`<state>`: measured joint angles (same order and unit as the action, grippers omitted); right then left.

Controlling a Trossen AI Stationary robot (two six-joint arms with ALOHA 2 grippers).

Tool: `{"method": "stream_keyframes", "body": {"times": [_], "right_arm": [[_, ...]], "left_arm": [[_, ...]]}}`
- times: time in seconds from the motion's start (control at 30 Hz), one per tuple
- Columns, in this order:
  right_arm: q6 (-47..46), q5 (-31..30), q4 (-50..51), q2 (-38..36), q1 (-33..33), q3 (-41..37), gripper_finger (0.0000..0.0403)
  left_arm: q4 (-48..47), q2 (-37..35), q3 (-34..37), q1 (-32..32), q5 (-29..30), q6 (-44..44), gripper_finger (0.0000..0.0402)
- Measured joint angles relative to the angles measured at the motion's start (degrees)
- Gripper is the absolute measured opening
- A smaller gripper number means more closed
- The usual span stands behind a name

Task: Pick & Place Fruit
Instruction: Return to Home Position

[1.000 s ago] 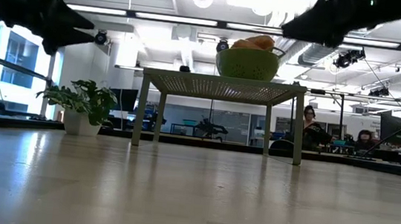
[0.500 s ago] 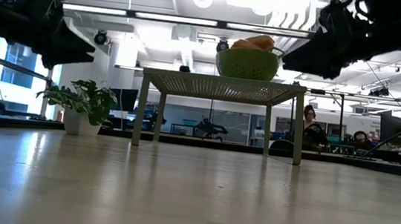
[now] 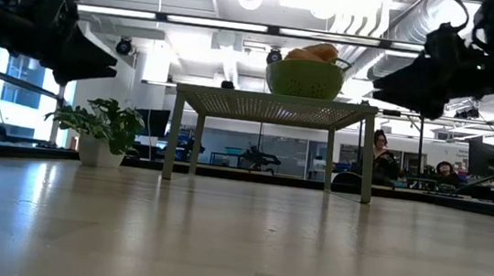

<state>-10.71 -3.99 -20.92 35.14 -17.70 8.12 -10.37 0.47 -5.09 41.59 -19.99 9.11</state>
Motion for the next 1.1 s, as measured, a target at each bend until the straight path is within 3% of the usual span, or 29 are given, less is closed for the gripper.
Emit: {"method": "stream_keyframes", "body": {"times": [0.17,0.43,1.1], "right_arm": [[-1.9,1.3,-0.4,-6.1,-0.4,-3.9,0.0188],[-6.1,1.5,0.3,-12.3,-0.2,-7.6,0.0188],[-7.1,-0.5,0.2,-11.4,1.2,-7.7,0.0188]], "left_arm": [[-0.1,0.0,0.1,0.0,0.1,-0.4,0.0190],[-0.6,0.0,0.1,0.0,5.5,-2.9,0.0190],[-0.1,0.2,0.2,0.0,7.1,-4.4,0.0191]]}}
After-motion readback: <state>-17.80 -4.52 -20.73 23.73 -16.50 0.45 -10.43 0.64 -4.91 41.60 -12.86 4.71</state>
